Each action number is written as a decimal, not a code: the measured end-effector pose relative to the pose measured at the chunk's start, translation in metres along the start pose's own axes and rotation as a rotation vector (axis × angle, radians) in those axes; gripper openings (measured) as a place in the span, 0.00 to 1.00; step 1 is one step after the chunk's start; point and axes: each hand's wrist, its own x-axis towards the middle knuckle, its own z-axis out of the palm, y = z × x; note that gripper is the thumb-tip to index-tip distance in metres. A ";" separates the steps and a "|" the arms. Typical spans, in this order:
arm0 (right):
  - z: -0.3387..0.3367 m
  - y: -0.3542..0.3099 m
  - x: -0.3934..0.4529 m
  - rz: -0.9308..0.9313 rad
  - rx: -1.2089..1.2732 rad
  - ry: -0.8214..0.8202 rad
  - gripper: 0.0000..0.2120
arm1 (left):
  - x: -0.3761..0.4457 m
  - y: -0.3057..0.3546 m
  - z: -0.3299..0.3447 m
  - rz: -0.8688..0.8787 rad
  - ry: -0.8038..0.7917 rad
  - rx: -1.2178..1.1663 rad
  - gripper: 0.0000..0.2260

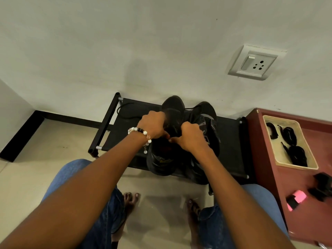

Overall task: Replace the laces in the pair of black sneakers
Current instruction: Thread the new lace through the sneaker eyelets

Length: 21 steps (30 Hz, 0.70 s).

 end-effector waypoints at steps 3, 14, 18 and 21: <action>0.006 0.002 0.003 -0.004 0.049 0.044 0.14 | 0.002 -0.002 0.003 -0.039 0.065 -0.076 0.21; 0.020 0.002 0.002 -0.001 0.061 0.158 0.15 | -0.003 -0.003 0.021 -0.002 0.288 -0.103 0.18; 0.025 0.000 0.000 -0.008 0.062 0.156 0.15 | -0.002 0.008 0.027 0.146 0.515 0.271 0.12; 0.028 -0.001 -0.001 -0.001 0.076 0.152 0.10 | 0.006 0.009 0.030 0.252 0.535 0.357 0.07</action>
